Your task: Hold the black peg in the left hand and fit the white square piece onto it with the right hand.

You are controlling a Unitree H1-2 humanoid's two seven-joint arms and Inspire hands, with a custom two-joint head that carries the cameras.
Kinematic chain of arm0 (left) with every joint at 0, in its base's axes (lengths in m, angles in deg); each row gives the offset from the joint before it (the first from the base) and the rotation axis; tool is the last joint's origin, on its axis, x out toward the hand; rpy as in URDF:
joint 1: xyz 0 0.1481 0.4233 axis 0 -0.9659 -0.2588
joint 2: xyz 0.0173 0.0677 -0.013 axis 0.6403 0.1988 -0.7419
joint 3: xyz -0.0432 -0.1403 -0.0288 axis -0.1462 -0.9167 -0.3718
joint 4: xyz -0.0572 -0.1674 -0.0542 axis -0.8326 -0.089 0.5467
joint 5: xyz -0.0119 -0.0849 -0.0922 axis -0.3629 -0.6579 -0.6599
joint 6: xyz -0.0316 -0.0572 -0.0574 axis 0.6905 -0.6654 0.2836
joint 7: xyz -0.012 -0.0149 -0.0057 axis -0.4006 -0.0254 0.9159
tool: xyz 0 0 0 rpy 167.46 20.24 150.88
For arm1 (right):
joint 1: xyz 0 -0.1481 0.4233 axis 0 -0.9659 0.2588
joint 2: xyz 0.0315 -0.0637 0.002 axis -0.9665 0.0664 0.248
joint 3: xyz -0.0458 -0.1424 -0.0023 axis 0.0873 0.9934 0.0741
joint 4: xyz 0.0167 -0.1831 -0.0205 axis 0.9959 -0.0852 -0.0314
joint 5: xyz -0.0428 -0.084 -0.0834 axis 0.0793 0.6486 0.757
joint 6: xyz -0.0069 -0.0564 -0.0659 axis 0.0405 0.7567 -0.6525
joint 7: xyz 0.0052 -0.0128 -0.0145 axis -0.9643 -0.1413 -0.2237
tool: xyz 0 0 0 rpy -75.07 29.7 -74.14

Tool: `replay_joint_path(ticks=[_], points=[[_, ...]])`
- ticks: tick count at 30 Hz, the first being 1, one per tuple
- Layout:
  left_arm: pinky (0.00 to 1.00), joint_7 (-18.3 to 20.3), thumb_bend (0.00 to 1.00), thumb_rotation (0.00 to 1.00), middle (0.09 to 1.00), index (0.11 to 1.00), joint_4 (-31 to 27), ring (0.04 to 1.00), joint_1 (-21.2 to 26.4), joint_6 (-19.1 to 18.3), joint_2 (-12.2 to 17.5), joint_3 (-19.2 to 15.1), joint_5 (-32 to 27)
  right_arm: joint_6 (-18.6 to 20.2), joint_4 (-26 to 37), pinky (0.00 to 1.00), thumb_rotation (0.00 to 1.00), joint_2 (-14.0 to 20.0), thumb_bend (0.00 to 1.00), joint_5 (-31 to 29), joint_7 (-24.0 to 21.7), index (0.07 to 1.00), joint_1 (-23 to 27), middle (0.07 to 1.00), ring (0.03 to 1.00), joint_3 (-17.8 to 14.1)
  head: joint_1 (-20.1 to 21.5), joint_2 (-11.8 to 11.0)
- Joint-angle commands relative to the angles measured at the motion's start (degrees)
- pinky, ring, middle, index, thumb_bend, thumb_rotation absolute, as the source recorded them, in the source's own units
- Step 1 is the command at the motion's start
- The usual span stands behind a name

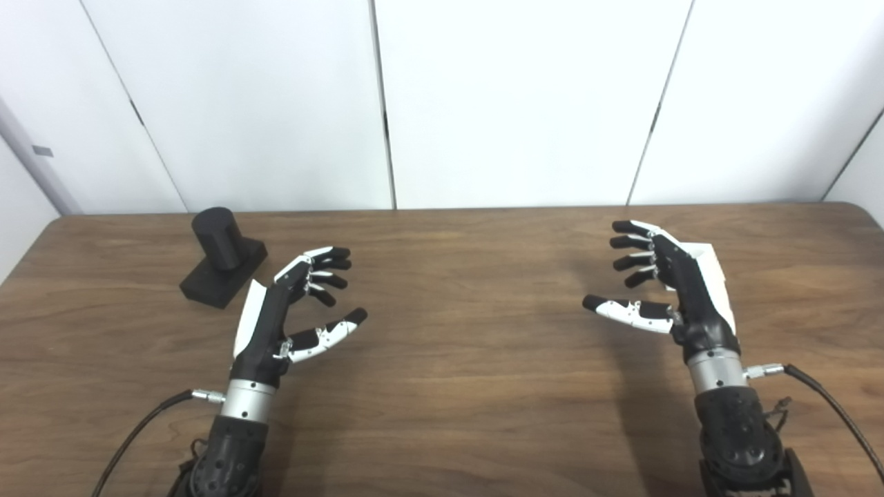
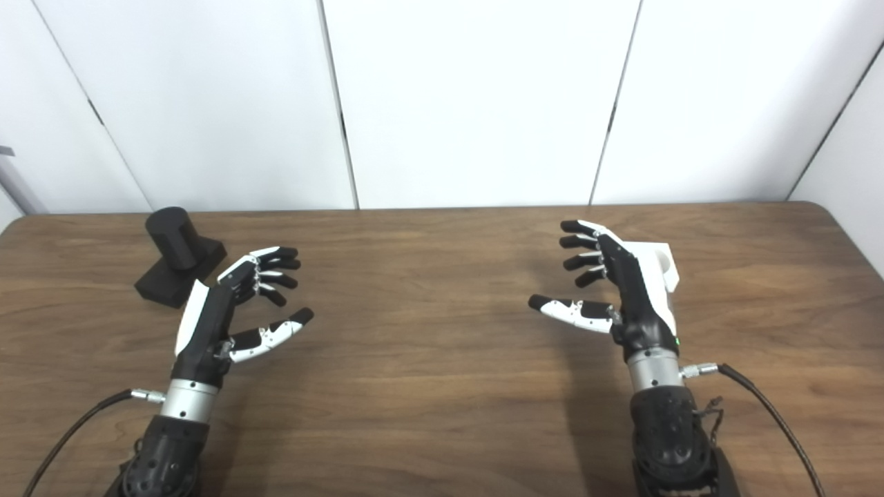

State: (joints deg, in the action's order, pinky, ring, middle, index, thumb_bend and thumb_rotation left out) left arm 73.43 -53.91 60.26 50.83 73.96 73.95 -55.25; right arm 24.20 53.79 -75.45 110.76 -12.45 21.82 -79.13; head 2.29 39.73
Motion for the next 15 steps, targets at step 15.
replay_joint_path(ticks=[15], points=[[0.49,-1.19,0.61,0.00,0.696,0.726,-0.97,0.628,1.78,1.74,0.39,0.19,1.33,-2.33,0.60,0.49,0.00,0.57,0.64,-0.04,0.79,0.741,1.71,0.707,0.608,-0.26,-1.07,-0.40]])
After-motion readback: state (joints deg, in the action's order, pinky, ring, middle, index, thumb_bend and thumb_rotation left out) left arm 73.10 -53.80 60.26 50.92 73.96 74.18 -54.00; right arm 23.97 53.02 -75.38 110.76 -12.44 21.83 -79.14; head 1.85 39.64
